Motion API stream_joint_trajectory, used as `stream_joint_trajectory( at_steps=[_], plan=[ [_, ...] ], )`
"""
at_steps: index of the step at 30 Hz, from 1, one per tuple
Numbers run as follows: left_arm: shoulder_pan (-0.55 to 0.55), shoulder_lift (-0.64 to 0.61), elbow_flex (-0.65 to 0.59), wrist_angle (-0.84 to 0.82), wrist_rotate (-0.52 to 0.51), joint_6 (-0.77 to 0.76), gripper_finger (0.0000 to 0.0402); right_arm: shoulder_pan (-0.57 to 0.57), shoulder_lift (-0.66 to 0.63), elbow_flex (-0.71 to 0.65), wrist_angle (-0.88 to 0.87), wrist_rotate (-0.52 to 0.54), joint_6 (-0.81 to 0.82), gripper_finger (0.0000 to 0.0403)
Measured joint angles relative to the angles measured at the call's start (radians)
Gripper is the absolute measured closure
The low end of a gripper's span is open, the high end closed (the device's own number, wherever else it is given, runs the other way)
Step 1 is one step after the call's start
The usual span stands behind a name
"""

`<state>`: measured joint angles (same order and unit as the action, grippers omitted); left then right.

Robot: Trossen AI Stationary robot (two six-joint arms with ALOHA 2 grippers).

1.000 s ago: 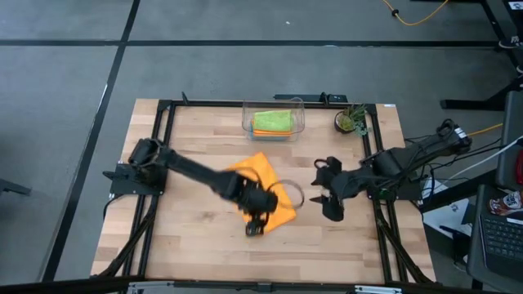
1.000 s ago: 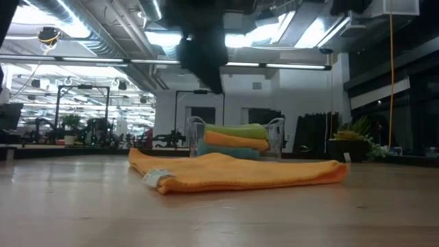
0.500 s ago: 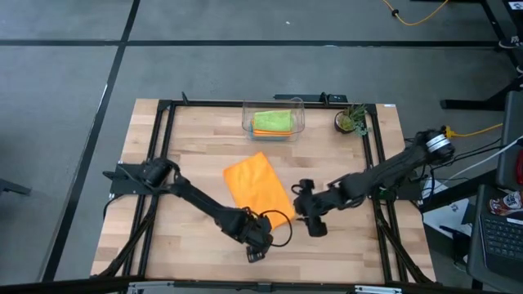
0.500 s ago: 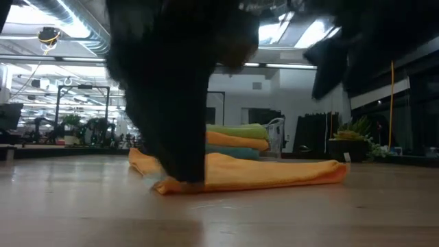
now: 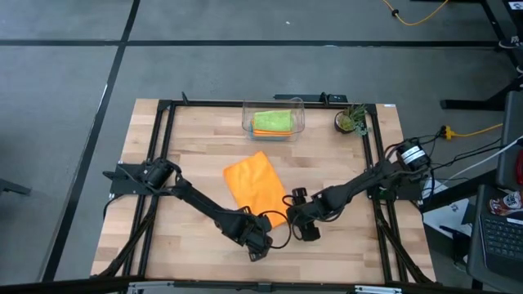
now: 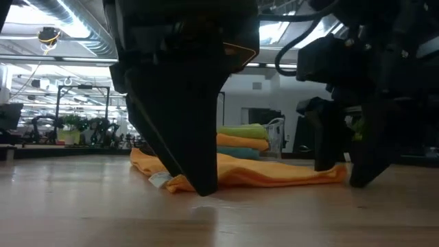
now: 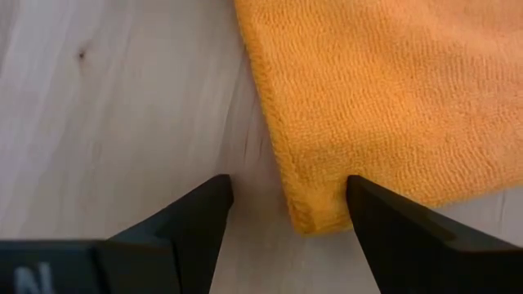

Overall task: Fold microfiber towels
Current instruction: Fold the orange microfiber cloth

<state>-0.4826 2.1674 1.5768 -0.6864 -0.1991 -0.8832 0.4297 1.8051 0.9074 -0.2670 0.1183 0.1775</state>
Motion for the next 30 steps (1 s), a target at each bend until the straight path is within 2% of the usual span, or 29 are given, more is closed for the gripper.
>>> stream_joint_trajectory(
  at_steps=[4,8,14,18,24,27,30],
  plan=[
    [0.003,0.001,-0.001,-0.005,-0.003,0.003,0.0130,-0.001,0.013,0.001,-0.004,-0.014,0.005,0.0151],
    [0.002,0.011,-0.026,-0.001,-0.027,0.006,0.0159,0.000,0.016,0.000,0.010,0.004,0.026,0.0167],
    [-0.006,0.022,-0.059,0.018,-0.053,0.004,0.0222,0.002,0.019,-0.001,0.017,0.030,0.057,0.0231],
    [-0.016,0.024,-0.063,0.028,-0.106,0.001,0.0259,0.001,0.021,-0.002,0.019,0.044,0.117,0.0288],
    [-0.034,0.027,-0.064,0.047,-0.118,-0.004,0.0332,-0.001,0.021,-0.003,0.015,0.062,0.164,0.0384],
    [-0.044,0.028,-0.064,0.059,-0.118,-0.008,0.0382,-0.001,0.021,-0.003,0.013,0.062,0.186,0.0392],
    [-0.052,0.028,-0.064,0.058,-0.107,-0.042,0.0394,-0.001,0.021,-0.003,0.012,0.056,0.237,0.0393]
  ],
)
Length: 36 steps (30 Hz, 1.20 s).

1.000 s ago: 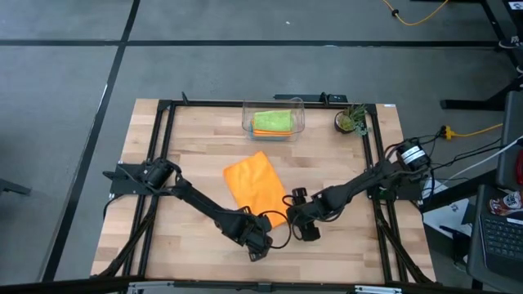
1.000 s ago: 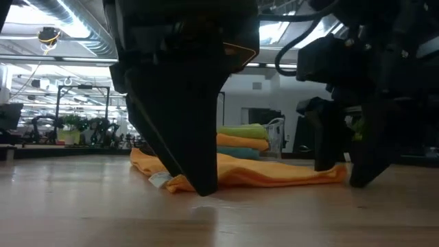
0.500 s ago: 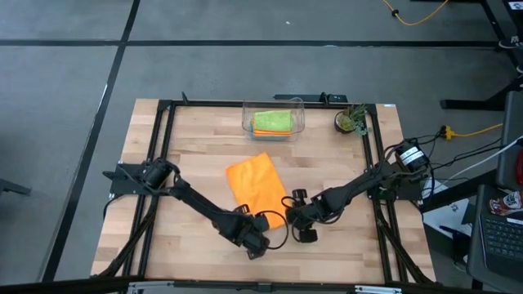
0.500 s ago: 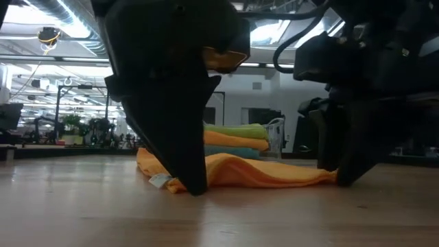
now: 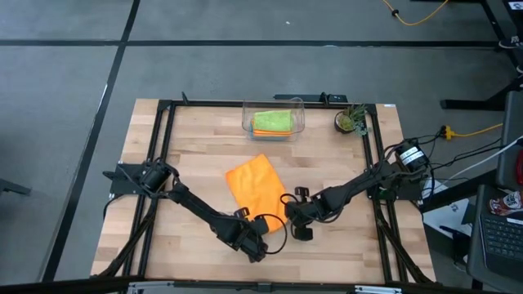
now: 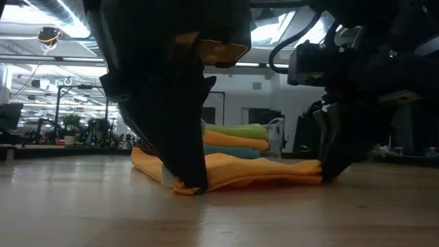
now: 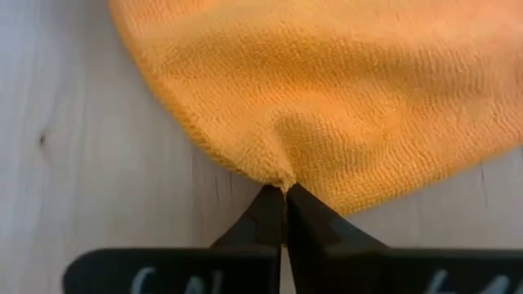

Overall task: Fold microfiber towels
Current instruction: Fold the orange microfiber cloth

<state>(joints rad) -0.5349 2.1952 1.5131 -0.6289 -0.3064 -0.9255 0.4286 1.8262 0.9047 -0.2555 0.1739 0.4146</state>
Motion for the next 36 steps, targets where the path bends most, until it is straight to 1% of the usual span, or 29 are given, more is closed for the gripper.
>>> stream_joint_trajectory(
  at_steps=[4,5,8,12,15,17,20,24,30,33,36],
  plan=[
    [-0.007,-0.005,0.018,-0.016,0.024,-0.033,0.0400,-0.003,-0.018,-0.002,-0.005,-0.056,0.051,0.0397],
    [-0.009,-0.003,0.037,-0.021,0.058,-0.034,0.0400,-0.002,-0.031,-0.002,-0.015,-0.076,0.060,0.0397],
    [-0.024,0.000,0.103,-0.024,0.099,-0.016,0.0401,0.001,-0.084,-0.009,-0.042,-0.173,0.087,0.0399],
    [-0.033,0.000,0.210,-0.027,0.172,0.018,0.0401,0.019,-0.197,-0.007,-0.063,-0.310,0.163,0.0399],
    [-0.046,-0.002,0.297,-0.040,0.193,0.061,0.0401,0.055,-0.278,-0.007,-0.059,-0.402,0.236,0.0400],
    [-0.048,-0.002,0.346,-0.046,0.201,0.095,0.0401,0.077,-0.330,-0.006,-0.043,-0.443,0.273,0.0401],
    [-0.044,-0.004,0.414,-0.092,0.190,0.138,0.0401,0.095,-0.382,-0.006,-0.045,-0.421,0.310,0.0401],
    [-0.028,-0.006,0.455,-0.251,0.154,0.159,0.0401,0.090,-0.404,-0.005,-0.039,-0.346,0.295,0.0401],
    [0.003,-0.006,0.460,-0.439,0.144,0.175,0.0401,0.029,-0.358,-0.005,-0.044,-0.258,0.257,0.0402],
    [0.019,-0.006,0.460,-0.472,0.144,0.178,0.0401,-0.012,-0.320,-0.004,-0.043,-0.246,0.232,0.0402],
    [0.035,-0.006,0.452,-0.461,0.142,0.201,0.0401,-0.049,-0.272,-0.004,-0.039,-0.245,0.211,0.0402]
  ],
)
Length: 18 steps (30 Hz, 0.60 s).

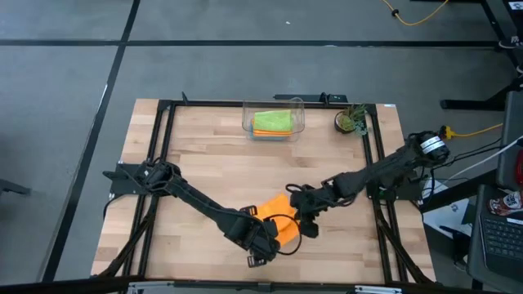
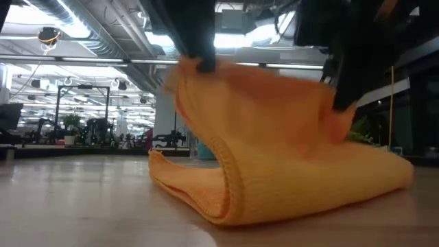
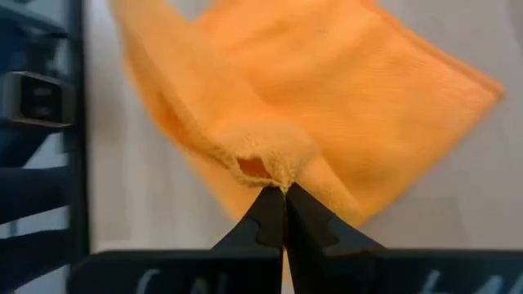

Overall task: Fold microfiber towels
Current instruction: Fold the orange microfiber cloth

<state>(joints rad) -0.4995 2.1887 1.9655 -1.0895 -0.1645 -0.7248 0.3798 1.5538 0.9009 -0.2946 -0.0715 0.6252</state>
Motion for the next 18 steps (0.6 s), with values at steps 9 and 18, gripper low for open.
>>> stream_joint_trajectory(
  at_steps=[9,18],
  plan=[
    [0.035,0.000,-0.084,0.004,0.001,-0.006,0.0401,-0.062,0.086,0.001,0.024,0.013,-0.007,0.0396],
    [0.036,-0.001,-0.116,-0.006,-0.037,-0.032,0.0381,-0.086,0.086,0.002,0.042,0.123,-0.033,0.0381]
  ],
)
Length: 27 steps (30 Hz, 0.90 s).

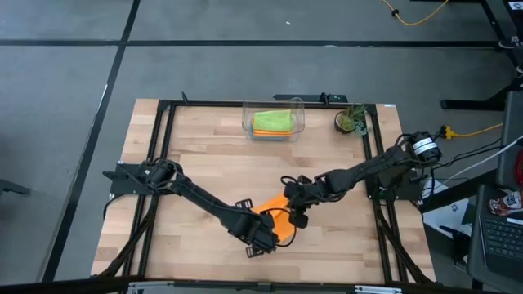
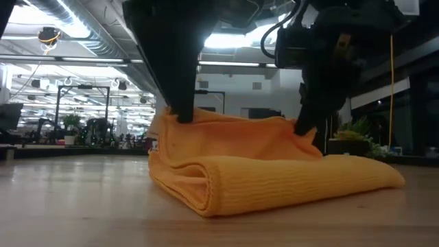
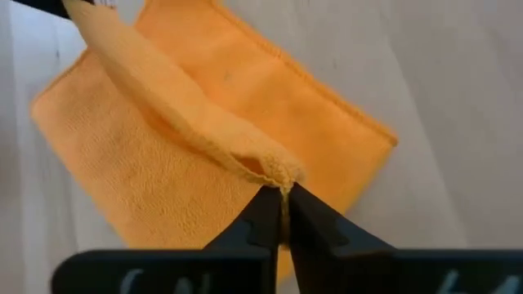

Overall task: Fold microfiber towels
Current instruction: Fold the orange microfiber cloth

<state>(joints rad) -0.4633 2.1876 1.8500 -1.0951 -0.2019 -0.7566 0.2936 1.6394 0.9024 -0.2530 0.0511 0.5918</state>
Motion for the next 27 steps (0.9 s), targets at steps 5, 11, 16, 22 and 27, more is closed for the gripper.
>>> stream_joint_trajectory(
  at_steps=[5,11,16,22,27],
  plan=[
    [0.008,0.000,0.000,-0.044,-0.056,-0.058,0.0321,-0.021,0.000,0.000,0.018,0.044,-0.021,0.0336],
    [0.020,0.000,0.000,-0.117,-0.077,-0.130,0.0265,-0.055,-0.001,0.000,0.026,0.057,-0.057,0.0272],
    [0.021,-0.005,0.000,-0.140,-0.077,-0.117,0.0242,-0.097,-0.019,0.025,-0.002,0.024,-0.072,0.0237],
    [0.015,-0.030,0.015,-0.161,-0.073,-0.098,0.0245,-0.135,-0.093,0.095,-0.057,-0.058,-0.081,0.0230],
    [0.002,-0.085,0.016,-0.234,-0.069,-0.106,0.0245,-0.145,-0.196,0.130,-0.096,-0.049,-0.101,0.0241]
  ],
)
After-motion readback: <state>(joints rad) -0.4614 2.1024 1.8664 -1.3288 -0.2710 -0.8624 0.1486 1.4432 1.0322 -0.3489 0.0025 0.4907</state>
